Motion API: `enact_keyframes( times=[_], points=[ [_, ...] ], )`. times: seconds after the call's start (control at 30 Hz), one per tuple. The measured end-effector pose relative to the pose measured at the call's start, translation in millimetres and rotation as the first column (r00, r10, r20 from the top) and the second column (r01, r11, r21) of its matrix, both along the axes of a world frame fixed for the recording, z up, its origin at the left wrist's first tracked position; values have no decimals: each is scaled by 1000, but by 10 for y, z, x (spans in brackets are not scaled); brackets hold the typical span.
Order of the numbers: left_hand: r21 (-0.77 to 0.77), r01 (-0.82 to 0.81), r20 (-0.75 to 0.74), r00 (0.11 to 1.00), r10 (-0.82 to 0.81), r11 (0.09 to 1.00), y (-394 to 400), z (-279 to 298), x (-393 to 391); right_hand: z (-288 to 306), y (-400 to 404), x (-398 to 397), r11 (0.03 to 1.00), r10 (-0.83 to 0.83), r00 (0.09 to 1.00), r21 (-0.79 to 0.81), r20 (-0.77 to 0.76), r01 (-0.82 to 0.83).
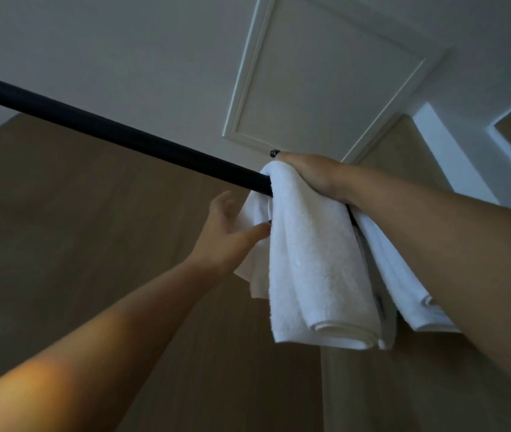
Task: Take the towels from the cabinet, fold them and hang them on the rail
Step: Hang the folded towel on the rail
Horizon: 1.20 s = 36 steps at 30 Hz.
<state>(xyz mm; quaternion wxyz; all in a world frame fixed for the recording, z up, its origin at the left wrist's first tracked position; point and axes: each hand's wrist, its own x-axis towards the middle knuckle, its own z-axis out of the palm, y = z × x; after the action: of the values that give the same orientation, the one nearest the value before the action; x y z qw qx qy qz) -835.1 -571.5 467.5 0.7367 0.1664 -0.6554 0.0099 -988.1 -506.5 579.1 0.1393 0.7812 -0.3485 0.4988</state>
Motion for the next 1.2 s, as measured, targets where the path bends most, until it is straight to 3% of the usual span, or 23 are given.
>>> enact_keyframes(
  times=[0.13,0.23,0.43,0.63,0.77,0.87,0.97,1.03,1.1,1.2],
  points=[
    [121,-16,60,998,9,993,98,120,-41,-23,14,5,1000,-17,1000,-16,1,17],
    [149,2,83,996,-14,989,118,53,-67,-102,17,31,985,-89,995,-143,46,95],
    [136,164,92,980,-177,977,195,-237,-125,-314,-14,39,876,-205,975,-461,-83,144],
    [174,205,83,972,-222,963,312,-319,-183,-279,-140,43,728,-242,969,-668,-40,155],
    [186,502,51,854,-518,845,380,-313,-235,-317,-205,26,649,-266,964,-745,-31,155],
    [245,380,135,897,-420,892,392,-297,-212,-293,-149,35,716,-283,959,-672,-30,190],
    [319,266,164,930,-329,910,424,-257,-245,-170,30,40,932,-175,977,-341,-119,126],
    [319,237,171,938,-302,918,438,-236,-276,-76,124,91,972,-194,965,-169,-177,165],
    [295,223,178,942,-283,929,424,-230,-288,-3,121,177,958,-275,936,-150,-221,246],
    [271,264,176,932,-318,926,376,-251,-302,55,4,231,953,-253,947,-221,-198,208]
  ],
)
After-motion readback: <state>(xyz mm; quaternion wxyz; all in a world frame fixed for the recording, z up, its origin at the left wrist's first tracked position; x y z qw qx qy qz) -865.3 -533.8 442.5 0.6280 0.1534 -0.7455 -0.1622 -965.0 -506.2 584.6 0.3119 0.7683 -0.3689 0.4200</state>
